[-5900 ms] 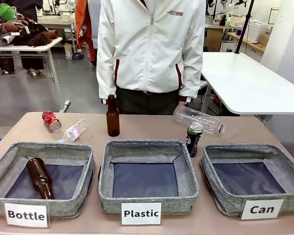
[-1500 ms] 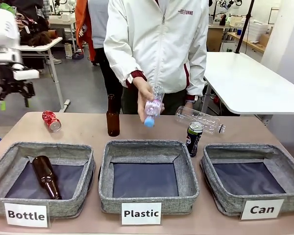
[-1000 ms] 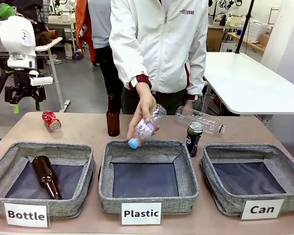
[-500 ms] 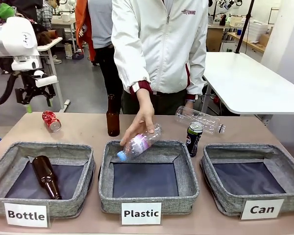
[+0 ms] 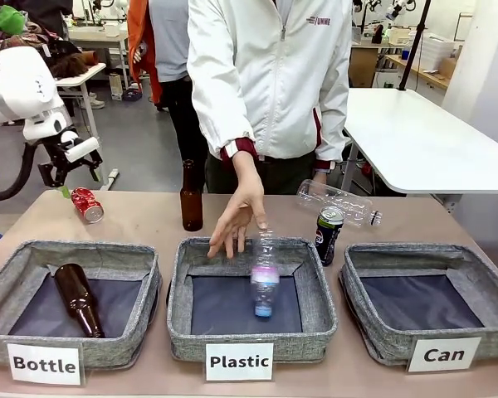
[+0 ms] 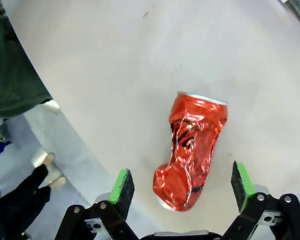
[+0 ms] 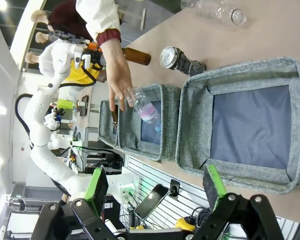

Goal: Sort the can waste into the basket.
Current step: Pick up the can waste from the table and place it in the right Fabric basket.

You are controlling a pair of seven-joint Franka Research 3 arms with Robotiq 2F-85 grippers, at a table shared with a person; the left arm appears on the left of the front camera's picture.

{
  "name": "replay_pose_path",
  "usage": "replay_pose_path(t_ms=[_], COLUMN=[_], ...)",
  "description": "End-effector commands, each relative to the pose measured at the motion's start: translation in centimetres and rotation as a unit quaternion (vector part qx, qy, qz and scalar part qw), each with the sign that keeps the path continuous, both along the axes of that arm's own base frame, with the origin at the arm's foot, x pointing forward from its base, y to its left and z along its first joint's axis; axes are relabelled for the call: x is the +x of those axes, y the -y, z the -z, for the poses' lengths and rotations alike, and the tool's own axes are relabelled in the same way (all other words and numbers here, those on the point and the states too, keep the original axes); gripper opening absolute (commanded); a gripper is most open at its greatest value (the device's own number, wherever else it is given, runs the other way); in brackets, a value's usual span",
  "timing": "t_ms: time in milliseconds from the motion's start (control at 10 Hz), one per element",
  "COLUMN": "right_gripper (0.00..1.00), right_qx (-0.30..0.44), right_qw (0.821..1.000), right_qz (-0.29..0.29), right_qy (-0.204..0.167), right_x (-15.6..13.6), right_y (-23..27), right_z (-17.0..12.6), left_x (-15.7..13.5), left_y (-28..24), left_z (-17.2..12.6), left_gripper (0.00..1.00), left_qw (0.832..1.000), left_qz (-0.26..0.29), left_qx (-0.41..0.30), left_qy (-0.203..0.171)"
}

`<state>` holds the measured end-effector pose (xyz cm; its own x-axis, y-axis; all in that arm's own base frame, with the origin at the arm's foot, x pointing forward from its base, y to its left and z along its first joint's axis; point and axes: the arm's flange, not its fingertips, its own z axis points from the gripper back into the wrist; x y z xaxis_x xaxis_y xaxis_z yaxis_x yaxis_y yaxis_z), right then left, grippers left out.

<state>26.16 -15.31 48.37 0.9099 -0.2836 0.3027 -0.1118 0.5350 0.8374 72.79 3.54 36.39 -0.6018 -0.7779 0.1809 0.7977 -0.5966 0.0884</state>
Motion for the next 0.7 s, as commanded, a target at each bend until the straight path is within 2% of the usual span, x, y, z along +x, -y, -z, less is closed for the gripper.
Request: replay_pose_path(t_ms=[0, 600], right_gripper=[1.00, 1.00], right_qx=[0.007, 0.007], right_qw=[1.000, 1.000], right_qz=[-0.003, -0.003], right_qy=[0.015, 0.015], right_x=[0.1, 0.1], right_y=[0.2, 0.2], right_z=[-0.1, -0.1], left_x=[-1.1, -0.7], left_y=[0.6, 1.3], left_z=[1.2, 4.9], left_gripper=[1.00, 1.00], left_qw=[0.999, 0.996], left_qz=[-0.038, -0.073], left_qx=[-0.013, 0.042], left_qy=[0.006, -0.004])
